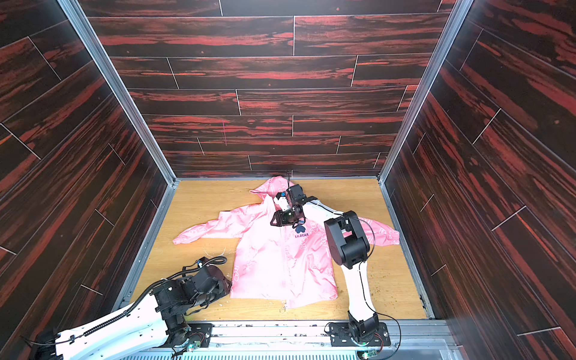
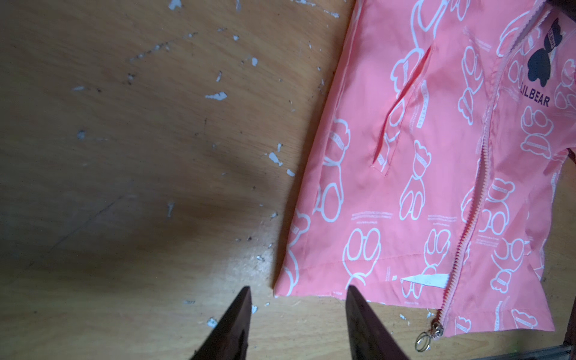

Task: Unzip the jacket
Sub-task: Smooth out the jacket at the center of the board.

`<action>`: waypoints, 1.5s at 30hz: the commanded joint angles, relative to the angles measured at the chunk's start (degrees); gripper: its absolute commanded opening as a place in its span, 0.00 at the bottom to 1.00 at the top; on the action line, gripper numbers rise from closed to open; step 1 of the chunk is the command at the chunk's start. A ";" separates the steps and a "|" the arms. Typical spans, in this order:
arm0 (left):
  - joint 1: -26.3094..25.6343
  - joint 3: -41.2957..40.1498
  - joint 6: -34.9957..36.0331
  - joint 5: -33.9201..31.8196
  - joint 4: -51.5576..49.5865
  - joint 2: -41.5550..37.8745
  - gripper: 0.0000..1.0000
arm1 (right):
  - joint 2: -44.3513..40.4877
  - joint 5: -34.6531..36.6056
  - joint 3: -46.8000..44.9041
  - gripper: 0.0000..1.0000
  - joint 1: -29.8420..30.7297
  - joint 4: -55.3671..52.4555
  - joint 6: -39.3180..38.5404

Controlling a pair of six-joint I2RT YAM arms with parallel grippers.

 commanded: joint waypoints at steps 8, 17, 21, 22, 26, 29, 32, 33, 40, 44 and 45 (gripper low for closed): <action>-0.06 -0.45 -0.96 -1.34 -0.08 0.46 0.50 | -2.13 -11.67 -9.02 0.42 1.00 4.97 2.27; -0.06 -0.15 -0.87 -1.66 -1.70 -0.77 0.50 | -3.84 -12.29 -13.60 0.41 1.38 6.02 1.75; -0.06 -0.69 -1.47 -2.34 -2.45 -2.49 0.49 | -6.14 -12.97 -16.48 0.40 1.54 6.05 2.59; -0.05 -0.75 -1.53 -2.49 -2.53 -2.83 0.49 | -6.88 -13.37 -17.56 0.40 1.68 6.55 3.10; -0.06 -0.97 -1.63 -2.65 -2.65 -3.12 0.49 | -10.47 -14.01 -21.98 0.39 2.68 8.83 5.43; -0.06 -1.01 -1.44 -2.48 -2.06 -2.65 0.49 | -12.39 -14.19 -24.49 0.39 4.28 9.79 6.73; -0.06 -0.89 -1.14 -2.15 -1.24 -1.83 0.49 | -13.72 -13.53 -26.21 0.39 6.31 10.12 7.66; -0.06 -0.83 -0.97 -2.11 -1.15 -1.57 0.49 | -14.17 -12.97 -26.86 0.39 6.92 10.28 8.32; -0.05 -0.71 -0.70 -1.77 -1.42 -1.84 0.49 | -18.03 -9.06 -31.75 0.39 9.88 11.07 12.14; -0.06 -0.89 -0.76 -2.04 -2.09 -2.89 0.49 | -20.86 -4.61 -34.28 0.39 10.60 8.86 12.41; -0.06 -0.98 -0.73 -2.06 -2.25 -3.11 0.49 | -21.47 -3.40 -34.64 0.38 10.68 7.93 12.35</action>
